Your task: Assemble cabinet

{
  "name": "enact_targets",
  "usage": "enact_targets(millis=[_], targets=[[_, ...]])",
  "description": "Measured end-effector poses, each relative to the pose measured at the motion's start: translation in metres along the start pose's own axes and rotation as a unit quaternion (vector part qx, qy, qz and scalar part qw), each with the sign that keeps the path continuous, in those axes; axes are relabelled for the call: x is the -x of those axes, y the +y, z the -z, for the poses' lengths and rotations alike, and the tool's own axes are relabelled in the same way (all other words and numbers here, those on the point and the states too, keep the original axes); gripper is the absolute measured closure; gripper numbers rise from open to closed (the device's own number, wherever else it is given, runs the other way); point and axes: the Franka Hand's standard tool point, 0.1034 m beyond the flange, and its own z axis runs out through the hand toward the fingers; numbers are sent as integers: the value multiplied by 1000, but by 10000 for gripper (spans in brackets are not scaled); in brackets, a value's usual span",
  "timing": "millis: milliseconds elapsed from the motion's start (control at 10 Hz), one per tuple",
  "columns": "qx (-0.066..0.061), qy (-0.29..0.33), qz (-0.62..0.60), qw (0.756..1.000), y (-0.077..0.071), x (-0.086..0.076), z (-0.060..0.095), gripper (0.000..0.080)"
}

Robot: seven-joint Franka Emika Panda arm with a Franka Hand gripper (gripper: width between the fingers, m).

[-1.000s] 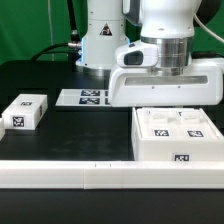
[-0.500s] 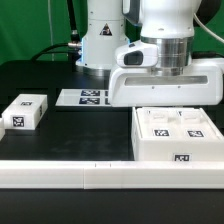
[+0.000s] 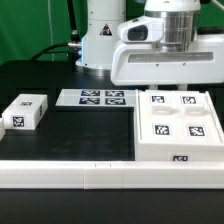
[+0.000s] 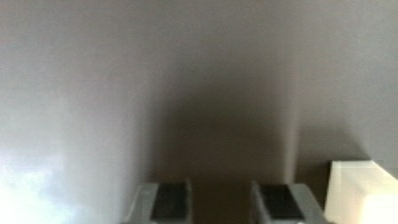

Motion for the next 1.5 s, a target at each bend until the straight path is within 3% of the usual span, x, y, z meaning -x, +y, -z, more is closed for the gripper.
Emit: enact_targets(millis=[300, 800, 1300, 1500], targets=[[0, 1, 0, 1000, 0, 2, -5, 641], [-1, -6, 3, 1000, 2, -5, 28, 650], [0, -12, 8, 1000, 5, -2, 22, 685], [2, -21, 14, 1000, 9, -15, 47, 693]])
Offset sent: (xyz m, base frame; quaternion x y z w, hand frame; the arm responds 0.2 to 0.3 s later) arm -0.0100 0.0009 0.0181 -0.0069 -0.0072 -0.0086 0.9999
